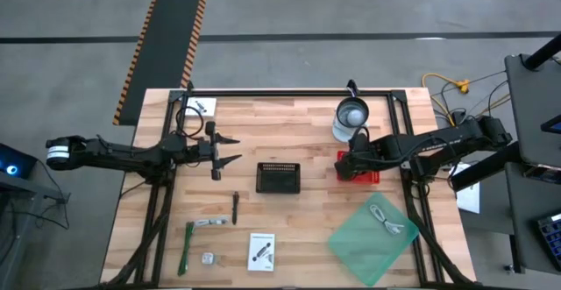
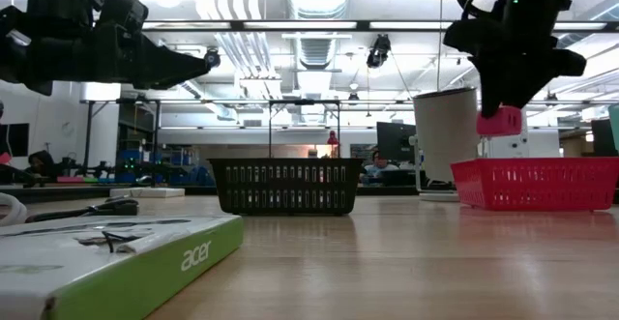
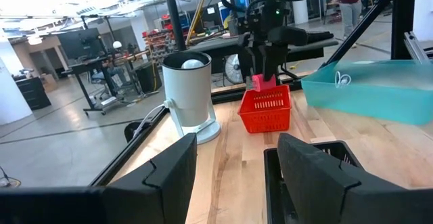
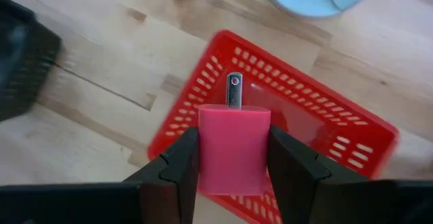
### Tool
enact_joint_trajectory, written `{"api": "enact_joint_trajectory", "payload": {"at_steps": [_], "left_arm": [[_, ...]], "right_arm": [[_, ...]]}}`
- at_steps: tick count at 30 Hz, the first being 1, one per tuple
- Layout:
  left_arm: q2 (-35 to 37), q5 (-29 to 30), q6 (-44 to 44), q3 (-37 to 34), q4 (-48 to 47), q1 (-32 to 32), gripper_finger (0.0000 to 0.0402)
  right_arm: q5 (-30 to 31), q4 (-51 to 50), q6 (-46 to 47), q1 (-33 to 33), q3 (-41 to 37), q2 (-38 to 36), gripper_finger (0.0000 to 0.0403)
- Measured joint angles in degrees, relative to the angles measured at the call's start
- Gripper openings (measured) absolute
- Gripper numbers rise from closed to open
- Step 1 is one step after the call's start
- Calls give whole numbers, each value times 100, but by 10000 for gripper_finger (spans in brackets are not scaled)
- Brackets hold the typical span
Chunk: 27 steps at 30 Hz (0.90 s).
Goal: Pick and place items into bin
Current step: Put the pink charger adapter into the red bin
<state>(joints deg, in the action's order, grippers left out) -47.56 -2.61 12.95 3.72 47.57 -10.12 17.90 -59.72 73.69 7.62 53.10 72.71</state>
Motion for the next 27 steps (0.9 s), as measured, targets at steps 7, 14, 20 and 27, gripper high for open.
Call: {"api": "enact_joint_trajectory", "payload": {"at_steps": [7, 14, 20, 27], "left_arm": [[-1, 0, 0, -1, -2, 1, 192], [-3, 0, 134, -6, -4, 1, 192], [-5, 0, 138, -11, -6, 0, 192], [-1, 0, 140, -12, -4, 0, 192]], "right_arm": [[-143, -509, 481, 0, -20, 0, 128], [-217, -505, 719, 1, -261, 0, 128], [-467, -462, 912, 0, -582, 0, 132], [-448, -416, 1059, -1, -753, 0, 132]]}}
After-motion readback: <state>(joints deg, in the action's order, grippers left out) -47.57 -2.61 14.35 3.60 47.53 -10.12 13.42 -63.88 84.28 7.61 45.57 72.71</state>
